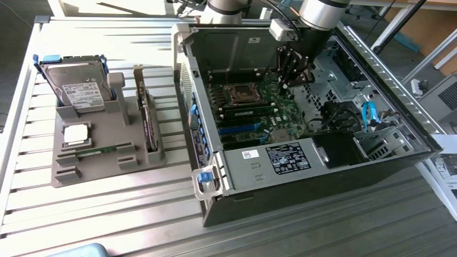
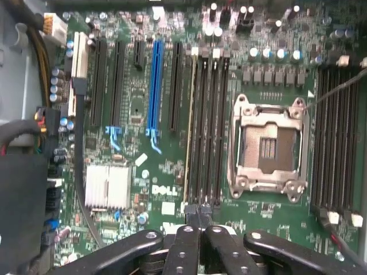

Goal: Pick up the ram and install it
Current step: 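Insert the ram into the slot, then press down the ram until it locks into place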

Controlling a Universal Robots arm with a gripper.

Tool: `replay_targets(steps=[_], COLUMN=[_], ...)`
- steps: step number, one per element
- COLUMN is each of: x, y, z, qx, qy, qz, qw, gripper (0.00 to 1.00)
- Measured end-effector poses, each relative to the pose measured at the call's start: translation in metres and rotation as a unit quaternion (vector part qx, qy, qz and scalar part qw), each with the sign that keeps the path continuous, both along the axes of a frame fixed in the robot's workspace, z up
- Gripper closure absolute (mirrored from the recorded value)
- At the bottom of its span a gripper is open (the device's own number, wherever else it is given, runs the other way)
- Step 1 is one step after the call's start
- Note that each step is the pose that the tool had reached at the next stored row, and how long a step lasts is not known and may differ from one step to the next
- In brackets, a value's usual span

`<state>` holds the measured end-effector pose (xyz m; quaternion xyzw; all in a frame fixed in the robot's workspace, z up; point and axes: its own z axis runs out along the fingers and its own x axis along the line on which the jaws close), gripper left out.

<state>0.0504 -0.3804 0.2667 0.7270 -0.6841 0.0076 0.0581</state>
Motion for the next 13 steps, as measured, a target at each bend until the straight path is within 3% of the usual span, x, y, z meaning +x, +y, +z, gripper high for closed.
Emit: replay_targets(steps=[13], x=[0.0001], y=[-0.0001], z=[0.0001], qx=[-0.0001], qy=[0.0001], qz=[0.000], qw=[1.0000], gripper=[0.89])
